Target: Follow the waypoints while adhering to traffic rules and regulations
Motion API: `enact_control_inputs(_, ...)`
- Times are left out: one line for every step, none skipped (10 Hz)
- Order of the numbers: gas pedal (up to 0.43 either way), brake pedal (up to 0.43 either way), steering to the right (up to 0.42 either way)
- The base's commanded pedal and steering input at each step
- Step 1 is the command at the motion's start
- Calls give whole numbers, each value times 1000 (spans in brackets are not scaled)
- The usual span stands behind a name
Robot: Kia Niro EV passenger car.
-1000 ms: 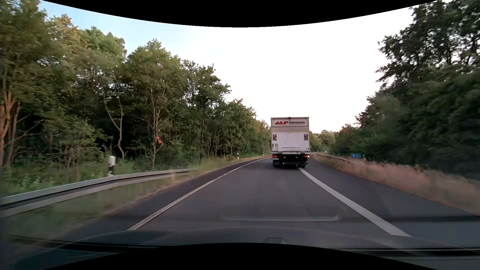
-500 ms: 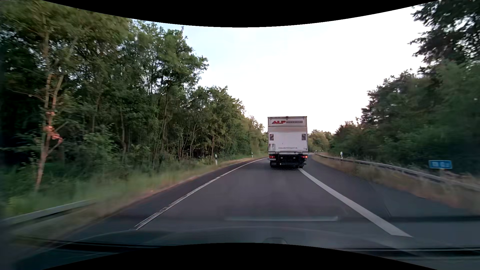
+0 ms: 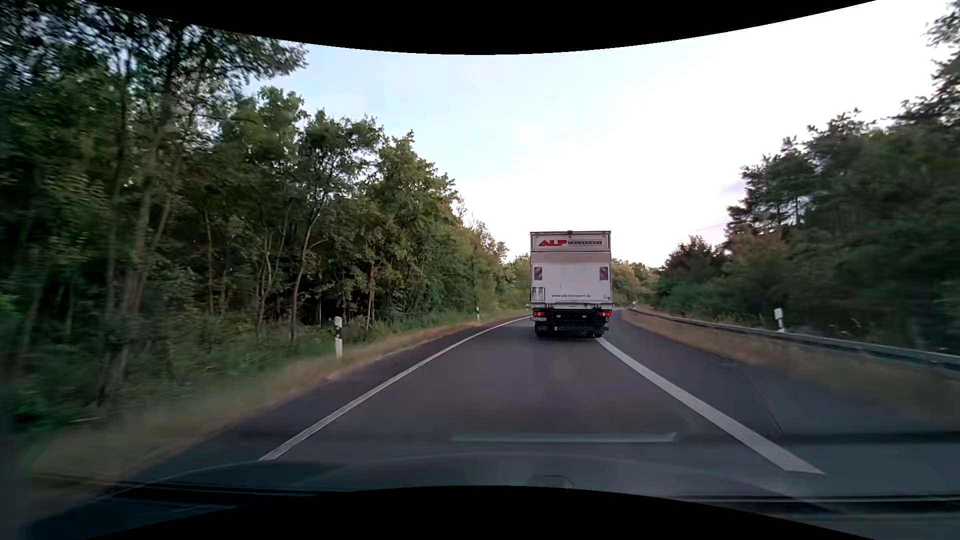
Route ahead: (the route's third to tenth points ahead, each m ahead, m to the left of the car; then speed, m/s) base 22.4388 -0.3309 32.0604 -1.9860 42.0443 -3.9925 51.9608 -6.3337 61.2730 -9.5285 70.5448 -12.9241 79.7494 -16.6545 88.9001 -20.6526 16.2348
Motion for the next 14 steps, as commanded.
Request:
enact_control_inputs(47, 0, 27)
enact_control_inputs(59, 0, 26)
enact_control_inputs(59, 0, 26)
enact_control_inputs(59, 0, 26)
enact_control_inputs(59, 0, 25)
enact_control_inputs(59, 0, 25)
enact_control_inputs(59, 0, 24)
enact_control_inputs(59, 0, 24)
enact_control_inputs(59, 0, 23)
enact_control_inputs(59, 0, 24)
enact_control_inputs(59, 0, 24)
enact_control_inputs(59, 0, 24)
enact_control_inputs(59, 0, 24)
enact_control_inputs(59, 0, 24)
